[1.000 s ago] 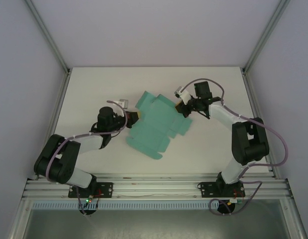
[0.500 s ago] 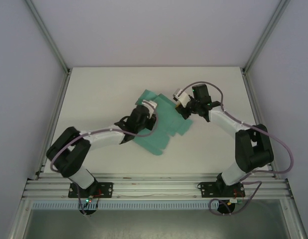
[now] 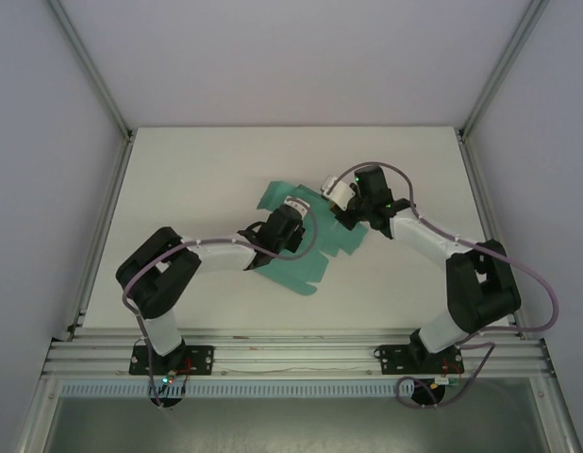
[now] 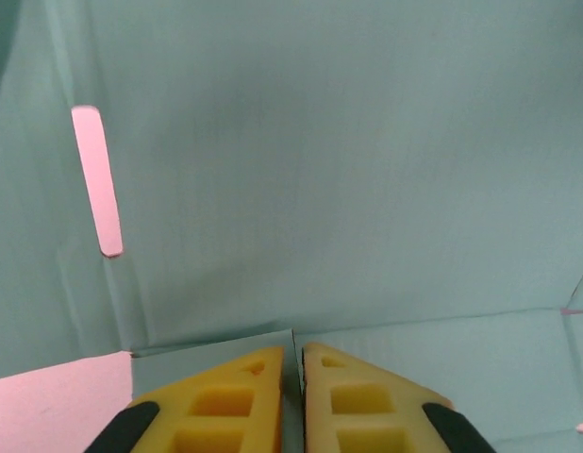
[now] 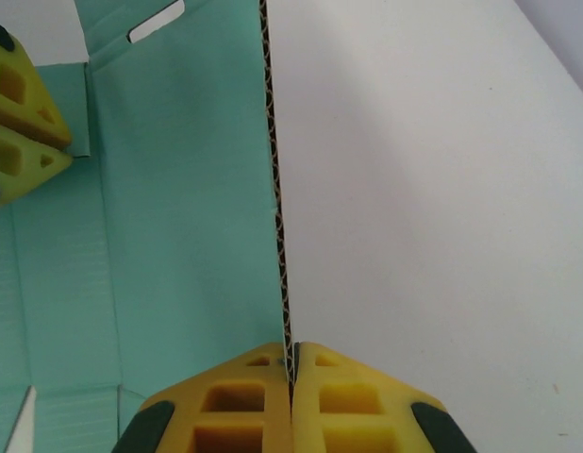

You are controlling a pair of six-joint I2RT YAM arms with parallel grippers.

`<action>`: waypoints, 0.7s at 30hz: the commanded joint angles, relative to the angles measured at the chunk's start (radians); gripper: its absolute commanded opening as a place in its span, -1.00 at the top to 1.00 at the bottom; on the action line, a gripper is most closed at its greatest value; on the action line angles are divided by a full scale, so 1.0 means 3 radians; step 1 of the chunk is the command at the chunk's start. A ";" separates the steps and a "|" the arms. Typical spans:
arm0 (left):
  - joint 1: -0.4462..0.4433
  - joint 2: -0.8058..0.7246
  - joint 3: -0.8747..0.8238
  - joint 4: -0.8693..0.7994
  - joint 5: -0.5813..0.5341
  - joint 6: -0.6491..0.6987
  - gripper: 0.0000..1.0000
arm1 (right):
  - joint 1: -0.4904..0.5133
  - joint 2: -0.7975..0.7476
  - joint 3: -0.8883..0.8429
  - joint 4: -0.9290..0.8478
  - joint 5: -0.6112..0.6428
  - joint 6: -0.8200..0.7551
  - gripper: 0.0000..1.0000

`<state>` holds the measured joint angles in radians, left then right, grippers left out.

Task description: Assemble paper box

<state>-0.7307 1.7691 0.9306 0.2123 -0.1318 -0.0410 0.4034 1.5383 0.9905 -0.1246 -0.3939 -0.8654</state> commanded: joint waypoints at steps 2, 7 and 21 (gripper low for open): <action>0.0132 -0.0278 -0.0050 -0.0026 0.0413 -0.0264 0.19 | 0.0051 -0.0164 -0.0038 0.0130 0.0331 -0.0292 1.00; 0.0356 -0.0840 -0.0447 0.0175 0.0891 -0.0541 -1.00 | 0.0221 -0.0249 -0.0055 0.0281 0.0848 -0.0795 1.00; 0.1144 -0.1849 -0.0786 -0.0318 0.0784 -0.1241 -1.00 | 0.0804 0.0400 -0.0482 0.2366 0.2134 -0.2402 1.00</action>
<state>-0.4023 1.2514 0.7094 0.1753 0.1429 -0.3645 0.6418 1.6226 0.8745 0.3424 0.1406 -1.4506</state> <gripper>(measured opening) 0.998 0.048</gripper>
